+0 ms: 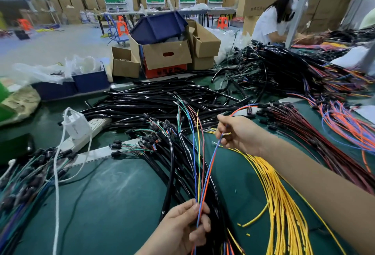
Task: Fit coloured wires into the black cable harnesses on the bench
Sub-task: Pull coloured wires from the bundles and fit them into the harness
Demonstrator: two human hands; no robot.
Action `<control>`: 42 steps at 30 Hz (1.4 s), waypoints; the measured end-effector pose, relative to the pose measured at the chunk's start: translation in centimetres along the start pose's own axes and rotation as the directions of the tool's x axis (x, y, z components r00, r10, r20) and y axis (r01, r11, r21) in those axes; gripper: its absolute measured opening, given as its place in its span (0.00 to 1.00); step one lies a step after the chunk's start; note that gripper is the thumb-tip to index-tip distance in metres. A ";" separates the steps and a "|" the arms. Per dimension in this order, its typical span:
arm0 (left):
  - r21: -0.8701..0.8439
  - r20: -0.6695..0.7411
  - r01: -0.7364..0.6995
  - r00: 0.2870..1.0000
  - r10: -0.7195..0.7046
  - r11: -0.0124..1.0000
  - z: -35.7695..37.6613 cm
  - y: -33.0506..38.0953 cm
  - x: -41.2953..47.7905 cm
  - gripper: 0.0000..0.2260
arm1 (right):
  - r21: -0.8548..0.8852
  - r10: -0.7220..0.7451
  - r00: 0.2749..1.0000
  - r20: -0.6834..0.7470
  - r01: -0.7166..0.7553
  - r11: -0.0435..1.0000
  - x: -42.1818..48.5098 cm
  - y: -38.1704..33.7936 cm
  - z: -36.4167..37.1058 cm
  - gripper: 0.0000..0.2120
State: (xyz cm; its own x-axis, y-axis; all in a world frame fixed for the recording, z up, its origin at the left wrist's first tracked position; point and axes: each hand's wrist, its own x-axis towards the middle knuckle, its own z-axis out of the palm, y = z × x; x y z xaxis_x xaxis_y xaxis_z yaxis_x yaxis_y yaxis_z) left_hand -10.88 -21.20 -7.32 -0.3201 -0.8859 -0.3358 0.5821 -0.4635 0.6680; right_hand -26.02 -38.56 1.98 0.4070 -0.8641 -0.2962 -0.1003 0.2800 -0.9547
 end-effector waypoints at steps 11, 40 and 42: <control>-0.058 0.126 0.025 0.992 -0.017 0.998 -1.0 0.0 0.0 0.20 | 0.052 0.118 0.982 -0.147 -0.112 0.992 5.3 0.9 -1.6 0.19; 0.278 -0.362 -0.440 0.775 0.518 0.854 -3.0 2.9 -1.5 0.07 | -0.468 -0.609 0.750 0.257 0.648 0.601 -4.9 8.3 6.8 0.09; 0.188 -0.372 -0.451 0.790 0.488 0.873 -2.5 2.8 -1.3 0.09 | -0.382 -0.560 0.799 0.222 0.599 0.704 -4.8 8.4 6.7 0.08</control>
State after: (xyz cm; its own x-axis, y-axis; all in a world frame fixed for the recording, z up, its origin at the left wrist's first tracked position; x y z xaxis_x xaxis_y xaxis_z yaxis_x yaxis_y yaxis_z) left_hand -6.99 -21.33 -6.65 0.3094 -0.9325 -0.1863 0.5116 -0.0019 0.8592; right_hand -22.78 -29.27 -4.39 0.5825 -0.7540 0.3038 -0.1739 -0.4806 -0.8595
